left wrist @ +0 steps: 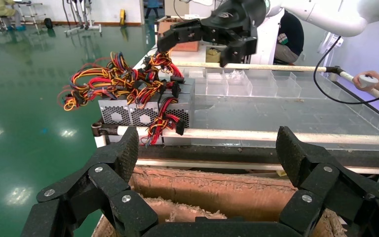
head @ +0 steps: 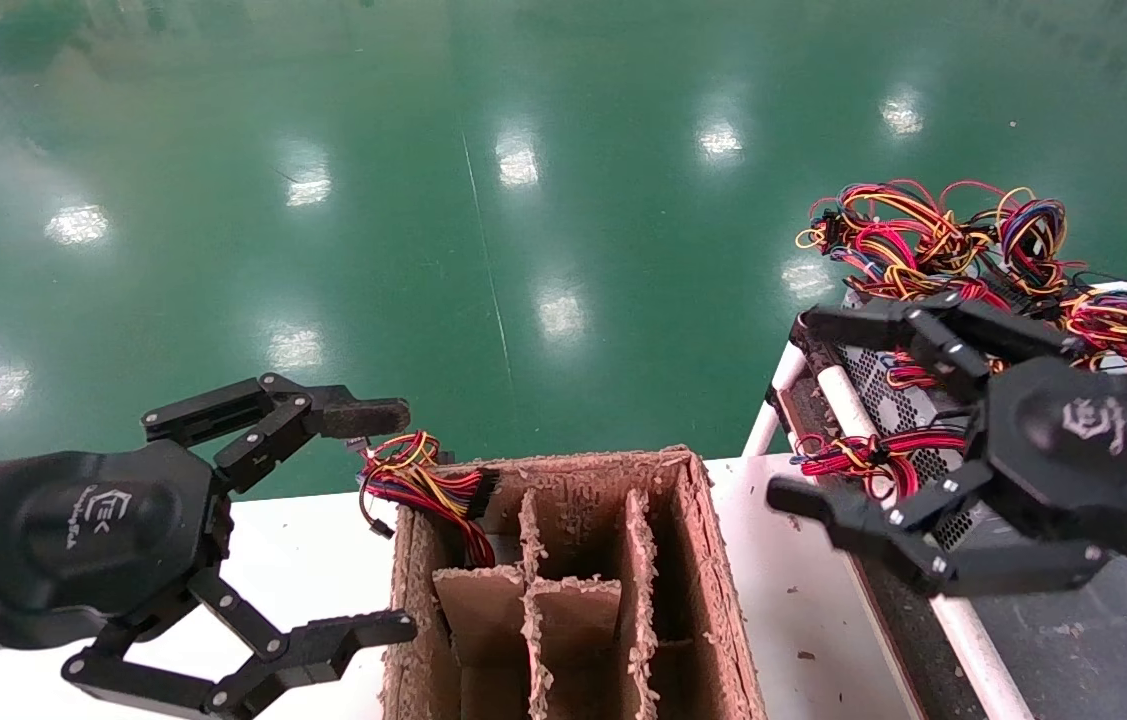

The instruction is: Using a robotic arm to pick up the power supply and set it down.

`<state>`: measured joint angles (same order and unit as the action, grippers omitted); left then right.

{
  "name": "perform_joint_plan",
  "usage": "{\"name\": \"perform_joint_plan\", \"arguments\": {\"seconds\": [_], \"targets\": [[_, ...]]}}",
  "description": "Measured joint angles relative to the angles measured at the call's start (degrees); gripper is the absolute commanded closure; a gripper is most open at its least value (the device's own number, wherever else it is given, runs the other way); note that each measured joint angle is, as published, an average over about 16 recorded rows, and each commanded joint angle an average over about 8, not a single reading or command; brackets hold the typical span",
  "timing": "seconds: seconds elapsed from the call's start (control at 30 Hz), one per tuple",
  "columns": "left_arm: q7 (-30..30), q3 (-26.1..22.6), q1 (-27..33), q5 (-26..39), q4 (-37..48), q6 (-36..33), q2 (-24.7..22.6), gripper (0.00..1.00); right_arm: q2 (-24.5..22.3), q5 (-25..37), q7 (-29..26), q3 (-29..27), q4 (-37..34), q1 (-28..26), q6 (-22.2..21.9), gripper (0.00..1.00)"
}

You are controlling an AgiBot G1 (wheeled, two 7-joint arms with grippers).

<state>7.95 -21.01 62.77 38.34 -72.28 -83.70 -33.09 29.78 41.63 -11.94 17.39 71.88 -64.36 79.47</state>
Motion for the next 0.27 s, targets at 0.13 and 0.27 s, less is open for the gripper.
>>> {"name": "perform_joint_plan", "arguments": {"seconds": [0.13,0.27], "targets": [[0.00,0.00,0.00,0.00,0.00,0.00,0.00,0.00,0.80,0.03,0.18,-0.21,0.26,0.42,0.94,0.00],[0.00,0.00,0.00,0.00,0.00,0.00,0.00,0.00,1.44,0.06,0.33,-0.38,0.47,0.77,1.71,0.00]]}}
